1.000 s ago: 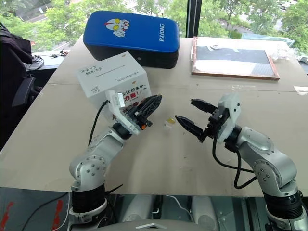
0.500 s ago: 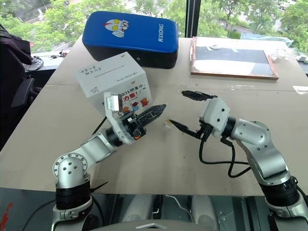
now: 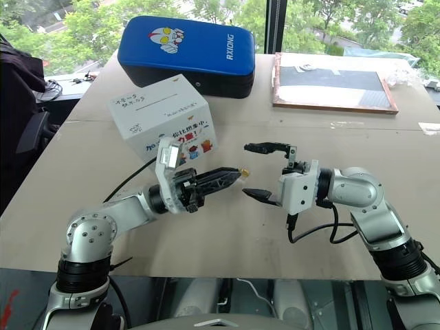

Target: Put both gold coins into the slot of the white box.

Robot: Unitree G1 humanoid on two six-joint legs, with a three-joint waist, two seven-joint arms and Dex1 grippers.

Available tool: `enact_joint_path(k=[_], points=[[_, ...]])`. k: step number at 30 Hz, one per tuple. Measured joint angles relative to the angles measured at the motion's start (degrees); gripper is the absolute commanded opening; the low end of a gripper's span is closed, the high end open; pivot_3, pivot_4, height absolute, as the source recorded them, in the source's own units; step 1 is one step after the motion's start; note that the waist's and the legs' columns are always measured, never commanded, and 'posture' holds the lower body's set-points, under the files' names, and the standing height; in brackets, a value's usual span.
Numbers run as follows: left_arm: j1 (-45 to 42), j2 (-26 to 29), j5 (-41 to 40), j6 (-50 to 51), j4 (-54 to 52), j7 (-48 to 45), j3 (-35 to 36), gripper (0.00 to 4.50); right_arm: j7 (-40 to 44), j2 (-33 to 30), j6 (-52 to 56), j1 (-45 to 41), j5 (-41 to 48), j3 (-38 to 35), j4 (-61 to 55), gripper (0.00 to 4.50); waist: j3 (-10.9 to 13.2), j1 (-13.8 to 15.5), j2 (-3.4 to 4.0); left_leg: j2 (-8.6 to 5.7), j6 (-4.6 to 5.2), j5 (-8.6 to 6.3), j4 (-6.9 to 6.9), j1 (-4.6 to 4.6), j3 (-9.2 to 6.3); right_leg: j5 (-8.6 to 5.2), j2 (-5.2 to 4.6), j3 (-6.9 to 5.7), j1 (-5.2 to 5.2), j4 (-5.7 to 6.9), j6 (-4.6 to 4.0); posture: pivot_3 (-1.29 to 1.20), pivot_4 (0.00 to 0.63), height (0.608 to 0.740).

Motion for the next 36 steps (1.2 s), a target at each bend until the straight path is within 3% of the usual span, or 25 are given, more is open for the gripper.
enact_joint_path(k=[2, 5, 6, 7, 16, 19, 23, 32, 36], points=[[0.1, 0.0, 0.5, -0.2, 0.0, -0.9, 0.0, 0.63, 0.1, 0.1, -0.7, -0.5, 0.0, 0.0, 0.5, 1.89, 0.0, 0.0, 0.0, 0.02, -0.01, 0.01, 0.0, 0.0, -0.02, 0.0, -0.01, 0.02, 0.0, 0.01, 0.0, 0.0, 0.15, 0.74], [0.3, 0.0, 0.6, -0.2, 0.0, -1.2, 0.0, 0.63, 0.2, 0.3, -1.5, -0.6, 0.0, 0.0, 1.2, 0.83, 0.0, 0.0, 0.0, 0.02, -0.01, 0.01, 0.0, 0.0, -0.03, 0.0, -0.02, 0.07, 0.0, 0.01, 0.0, 0.0, 0.15, 0.74], [0.4, -0.1, 0.7, -0.3, 0.0, -1.3, 0.0, 0.63, 0.3, 0.3, -1.6, -0.7, 0.0, 0.0, 1.5, 0.25, 0.0, 0.0, 0.0, 0.02, -0.01, 0.01, 0.0, 0.0, -0.02, 0.0, -0.03, 0.09, 0.0, 0.01, -0.01, 0.0, 0.15, 0.74], [0.5, -0.1, 0.9, -0.3, 0.0, -1.4, 0.0, 0.63, 0.4, 0.4, -1.6, -0.9, 0.0, 0.1, 1.7, 0.06, 0.0, 0.0, 0.0, 0.02, -0.01, 0.01, 0.0, 0.0, -0.02, 0.0, -0.03, 0.09, 0.0, 0.01, 0.0, 0.0, 0.15, 0.74], [0.9, 0.2, 2.2, -0.3, 0.0, -3.1, -0.1, 0.63, 1.4, 0.4, -2.0, -1.4, 0.0, 0.7, 1.7, 0.06, 0.0, 0.0, 0.0, 0.02, -0.01, 0.01, 0.0, 0.0, -0.02, 0.0, -0.03, 0.1, 0.01, 0.01, -0.01, 0.0, 0.15, 0.74], [0.9, 0.4, 2.6, -0.3, 0.0, -3.7, -0.2, 0.63, 2.3, -0.2, -1.6, -1.4, -0.1, 1.1, 1.7, 0.98, 0.0, 0.0, 0.0, 0.02, -0.01, 0.0, 0.0, 0.0, -0.03, 0.0, -0.03, 0.09, 0.01, 0.01, -0.01, 0.0, 0.15, 0.74], [0.9, 0.5, 2.8, -0.3, 0.0, -4.4, -0.2, 0.63, 2.5, -0.6, -1.9, -1.4, -0.2, 1.3, 1.7, 2.77, 0.0, 0.0, 0.0, 0.02, -0.01, 0.0, 0.0, 0.0, -0.03, 0.0, -0.04, 0.1, 0.01, 0.01, -0.01, 0.0, 0.15, 0.74], [0.9, 0.8, 3.8, -0.3, 0.3, -5.1, -0.7, 0.63, 3.0, 0.3, -2.7, -2.9, 0.0, 2.0, 1.0, 2.77, 0.0, 0.0, 0.0, 0.02, -0.01, 0.0, 0.0, 0.01, -0.03, 0.0, -0.04, 0.09, 0.01, 0.02, -0.01, 0.0, 0.15, 0.74], [0.9, 0.8, 3.9, -0.6, 0.5, -5.6, -1.1, 0.63, 3.7, 0.5, -2.9, -3.2, 0.0, 2.6, 0.9, 1.51, 0.0, 0.0, 0.0, 0.02, -0.01, 0.01, 0.0, 0.0, -0.03, 0.0, -0.05, 0.09, 0.01, 0.02, -0.01, 0.0, 0.15, 0.74]])
